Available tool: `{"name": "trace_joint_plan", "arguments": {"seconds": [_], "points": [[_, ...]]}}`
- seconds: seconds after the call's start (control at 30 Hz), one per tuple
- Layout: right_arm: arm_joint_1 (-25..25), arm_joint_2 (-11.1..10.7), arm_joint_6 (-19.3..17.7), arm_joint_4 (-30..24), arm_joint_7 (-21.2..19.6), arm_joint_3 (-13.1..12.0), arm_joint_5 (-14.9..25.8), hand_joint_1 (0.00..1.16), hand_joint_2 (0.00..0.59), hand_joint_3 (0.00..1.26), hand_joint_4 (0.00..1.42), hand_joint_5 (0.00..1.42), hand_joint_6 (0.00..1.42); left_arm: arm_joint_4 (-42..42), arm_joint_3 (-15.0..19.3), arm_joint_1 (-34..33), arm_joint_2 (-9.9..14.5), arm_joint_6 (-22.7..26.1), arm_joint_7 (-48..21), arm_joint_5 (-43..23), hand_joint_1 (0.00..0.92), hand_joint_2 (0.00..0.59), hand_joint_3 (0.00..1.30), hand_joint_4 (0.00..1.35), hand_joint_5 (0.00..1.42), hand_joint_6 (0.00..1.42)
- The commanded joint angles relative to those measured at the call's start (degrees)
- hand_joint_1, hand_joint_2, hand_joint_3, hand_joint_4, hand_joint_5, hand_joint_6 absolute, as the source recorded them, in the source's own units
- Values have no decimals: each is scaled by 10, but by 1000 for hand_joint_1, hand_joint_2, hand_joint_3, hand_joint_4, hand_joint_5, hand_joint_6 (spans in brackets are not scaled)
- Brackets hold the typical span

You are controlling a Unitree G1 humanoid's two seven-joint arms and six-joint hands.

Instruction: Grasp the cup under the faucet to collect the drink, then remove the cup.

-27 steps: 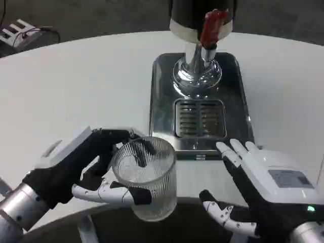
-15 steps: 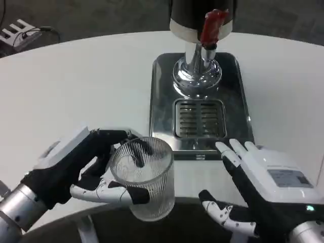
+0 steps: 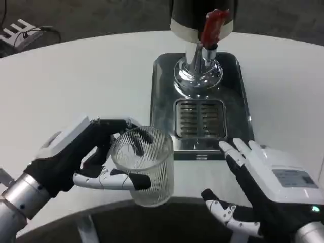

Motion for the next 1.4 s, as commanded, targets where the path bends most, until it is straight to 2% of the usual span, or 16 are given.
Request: {"name": "trace_joint_plan", "arguments": {"seconds": [0.03,0.2,0.33,0.57,0.73,0.97,1.4], "points": [[20,5,1,-17,3,-10,-2,356,437,83,0,0,0,54,0,-48,-3,-12,32,16,445,19,1058,1126,1392,1424],[31,5,-2,-36,7,-23,1,356,437,83,0,0,0,146,-14,-119,-5,-19,64,50,445,19,1058,1126,1392,1424],[35,6,-7,-47,13,-25,0,356,437,83,0,0,0,224,-20,-177,-3,-26,99,72,447,19,1058,1126,1392,1424],[38,9,-6,-61,26,-30,8,358,442,83,0,0,0,337,-40,-275,0,-11,162,107,445,18,1058,1126,1392,1424],[47,15,-10,-71,27,-26,9,361,445,84,0,0,1,407,-74,-352,-13,18,206,146,445,18,1058,1126,1392,1424],[63,22,-17,-85,32,-31,14,365,446,84,0,0,73,460,-117,-412,-33,52,237,174,445,17,1058,1138,1392,1424],[90,23,-30,-121,34,-53,37,367,446,84,0,0,71,486,-174,-468,-73,84,260,213,445,17,1058,1138,1392,1424]]}}
